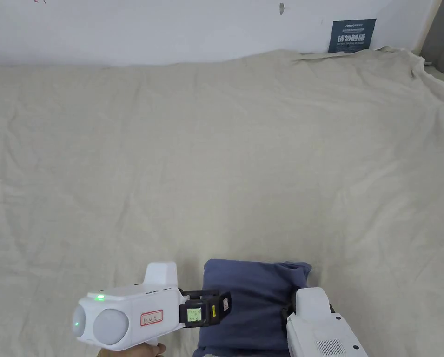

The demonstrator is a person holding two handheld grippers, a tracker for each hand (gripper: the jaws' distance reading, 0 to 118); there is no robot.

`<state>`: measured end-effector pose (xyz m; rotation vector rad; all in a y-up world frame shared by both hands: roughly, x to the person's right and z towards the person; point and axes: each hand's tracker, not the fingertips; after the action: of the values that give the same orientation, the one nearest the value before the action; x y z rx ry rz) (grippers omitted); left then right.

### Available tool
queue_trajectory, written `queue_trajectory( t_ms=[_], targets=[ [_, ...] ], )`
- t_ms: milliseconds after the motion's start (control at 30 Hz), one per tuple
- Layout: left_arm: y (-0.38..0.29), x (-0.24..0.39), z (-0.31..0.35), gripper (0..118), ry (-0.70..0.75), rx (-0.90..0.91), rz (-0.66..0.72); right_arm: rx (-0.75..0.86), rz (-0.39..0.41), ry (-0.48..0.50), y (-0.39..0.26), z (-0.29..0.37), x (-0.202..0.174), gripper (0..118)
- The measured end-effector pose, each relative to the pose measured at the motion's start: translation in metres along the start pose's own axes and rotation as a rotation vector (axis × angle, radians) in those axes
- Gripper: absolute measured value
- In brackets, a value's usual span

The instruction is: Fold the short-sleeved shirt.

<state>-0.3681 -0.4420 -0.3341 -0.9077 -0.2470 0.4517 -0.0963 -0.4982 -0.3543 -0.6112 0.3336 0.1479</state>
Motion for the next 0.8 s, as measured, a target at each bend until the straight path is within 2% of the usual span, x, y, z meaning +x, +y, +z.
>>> queue_trajectory(
  t_ms=[200,267,367,467,533,600,700,800],
  targets=[
    [0.01,-0.007,-0.032,103,-0.046,-0.143,0.075,-0.012,0.02,0.022,0.001,-0.002,0.003,0],
    [0.014,-0.011,-0.042,91,-0.051,-0.175,0.088,-0.012,0.033,0.038,0.002,0.0,0.006,0],
    [0.02,-0.014,-0.047,79,-0.051,-0.192,0.108,-0.025,0.032,0.079,0.005,0.002,0.012,0],
    [0.023,-0.016,-0.046,55,-0.062,-0.205,0.121,0.015,-0.018,0.104,0.016,0.017,0.023,0],
    [0.021,-0.017,-0.045,38,-0.067,-0.203,0.125,0.06,-0.026,0.114,0.026,0.032,0.03,0],
    [0.019,-0.015,-0.043,27,-0.071,-0.188,0.141,0.117,-0.019,0.119,0.038,0.048,0.036,0],
    [0.015,-0.005,-0.038,21,-0.036,-0.153,0.089,0.159,-0.006,0.117,0.06,0.07,0.045,0],
    [0.018,0.0,-0.027,20,-0.038,-0.132,0.056,0.21,0.001,0.116,0.082,0.088,0.054,0]
  ],
)
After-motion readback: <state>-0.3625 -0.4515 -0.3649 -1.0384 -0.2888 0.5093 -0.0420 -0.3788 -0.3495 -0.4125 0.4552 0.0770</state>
